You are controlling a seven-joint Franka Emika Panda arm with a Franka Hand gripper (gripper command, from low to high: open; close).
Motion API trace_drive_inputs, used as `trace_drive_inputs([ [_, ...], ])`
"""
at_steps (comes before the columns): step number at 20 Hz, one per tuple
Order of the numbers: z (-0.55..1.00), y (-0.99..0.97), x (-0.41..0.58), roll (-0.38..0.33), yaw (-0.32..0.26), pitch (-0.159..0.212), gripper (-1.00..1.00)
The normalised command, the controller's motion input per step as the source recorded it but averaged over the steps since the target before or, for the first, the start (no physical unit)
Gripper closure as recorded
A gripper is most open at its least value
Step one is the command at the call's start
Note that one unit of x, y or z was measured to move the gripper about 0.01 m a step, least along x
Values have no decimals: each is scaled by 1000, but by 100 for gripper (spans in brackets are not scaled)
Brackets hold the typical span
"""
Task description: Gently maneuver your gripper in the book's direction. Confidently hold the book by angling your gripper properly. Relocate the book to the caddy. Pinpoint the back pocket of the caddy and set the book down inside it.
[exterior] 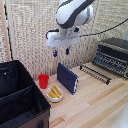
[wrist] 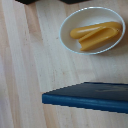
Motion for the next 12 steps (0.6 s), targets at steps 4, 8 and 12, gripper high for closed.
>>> trace_drive_inputs([
  [4,-200,-424,76,63,-48,1,-100],
  [8,-214,-498,99,84,-41,0,-100],
  [12,-193,-413,66,64,-4,0,-100],
])
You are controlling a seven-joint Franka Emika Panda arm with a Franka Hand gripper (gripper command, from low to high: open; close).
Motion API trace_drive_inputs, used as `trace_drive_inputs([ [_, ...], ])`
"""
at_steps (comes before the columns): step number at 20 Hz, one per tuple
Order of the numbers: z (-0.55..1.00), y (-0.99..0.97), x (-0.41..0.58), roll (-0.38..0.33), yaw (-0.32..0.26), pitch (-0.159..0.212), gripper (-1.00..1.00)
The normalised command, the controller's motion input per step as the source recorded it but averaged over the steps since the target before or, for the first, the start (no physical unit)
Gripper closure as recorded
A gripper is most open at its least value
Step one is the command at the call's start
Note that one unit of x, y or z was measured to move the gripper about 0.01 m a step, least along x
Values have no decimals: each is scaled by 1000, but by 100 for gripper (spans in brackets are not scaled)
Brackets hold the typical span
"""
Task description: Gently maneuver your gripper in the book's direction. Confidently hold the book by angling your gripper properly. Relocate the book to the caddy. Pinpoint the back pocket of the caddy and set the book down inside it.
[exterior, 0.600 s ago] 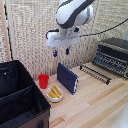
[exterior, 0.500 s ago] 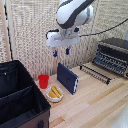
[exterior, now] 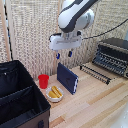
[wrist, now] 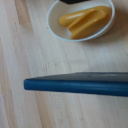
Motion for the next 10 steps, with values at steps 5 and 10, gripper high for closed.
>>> trace_drive_inputs([
  [5,-199,-245,121,13,4,3,-100],
  [10,-265,-298,193,21,12,3,-100],
])
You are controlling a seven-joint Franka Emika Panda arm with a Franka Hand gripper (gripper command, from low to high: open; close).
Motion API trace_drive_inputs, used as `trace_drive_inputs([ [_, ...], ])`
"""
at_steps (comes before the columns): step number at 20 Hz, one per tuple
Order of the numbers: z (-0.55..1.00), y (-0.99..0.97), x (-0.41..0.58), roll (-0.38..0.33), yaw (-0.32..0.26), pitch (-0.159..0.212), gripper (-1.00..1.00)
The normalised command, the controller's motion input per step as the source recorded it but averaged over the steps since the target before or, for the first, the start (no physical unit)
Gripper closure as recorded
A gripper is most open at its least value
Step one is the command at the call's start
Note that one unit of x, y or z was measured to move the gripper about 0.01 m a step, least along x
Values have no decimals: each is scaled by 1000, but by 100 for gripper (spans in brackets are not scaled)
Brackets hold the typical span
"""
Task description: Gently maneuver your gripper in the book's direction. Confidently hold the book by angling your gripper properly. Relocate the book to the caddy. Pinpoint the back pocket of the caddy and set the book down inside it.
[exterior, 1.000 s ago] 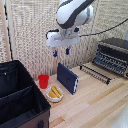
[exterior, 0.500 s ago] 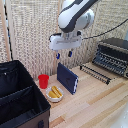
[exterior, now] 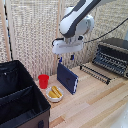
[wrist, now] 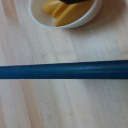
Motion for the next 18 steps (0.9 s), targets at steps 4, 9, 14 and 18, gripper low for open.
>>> trace_drive_inputs([
  [4,-270,-289,196,30,12,0,-100],
  [9,-257,-114,206,6,24,10,-100],
  [14,-269,1,214,-17,56,70,-100],
  [18,-186,4,226,-48,69,94,-100],
])
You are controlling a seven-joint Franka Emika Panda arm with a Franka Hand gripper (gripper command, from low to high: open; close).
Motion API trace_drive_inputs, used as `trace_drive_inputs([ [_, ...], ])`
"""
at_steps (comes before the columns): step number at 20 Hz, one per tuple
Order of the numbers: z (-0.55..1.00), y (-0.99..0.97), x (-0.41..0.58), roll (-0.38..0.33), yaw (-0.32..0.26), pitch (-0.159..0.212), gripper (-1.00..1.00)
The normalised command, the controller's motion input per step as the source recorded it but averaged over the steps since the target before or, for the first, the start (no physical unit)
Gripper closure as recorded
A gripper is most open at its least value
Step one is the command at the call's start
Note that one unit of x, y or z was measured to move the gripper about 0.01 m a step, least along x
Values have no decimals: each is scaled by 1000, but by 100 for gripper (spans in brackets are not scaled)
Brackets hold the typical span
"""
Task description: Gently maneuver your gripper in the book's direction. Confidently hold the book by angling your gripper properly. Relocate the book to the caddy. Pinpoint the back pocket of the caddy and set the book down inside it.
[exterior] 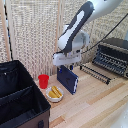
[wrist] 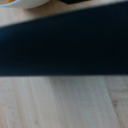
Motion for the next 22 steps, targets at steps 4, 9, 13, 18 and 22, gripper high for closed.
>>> trace_drive_inputs([
  [4,-61,4,185,-23,42,63,100],
  [9,-22,46,69,-32,25,21,100],
  [13,-78,129,4,-60,34,6,100],
  [18,-95,353,-26,-112,6,-18,100],
  [22,-1,517,-84,-135,-172,4,100],
])
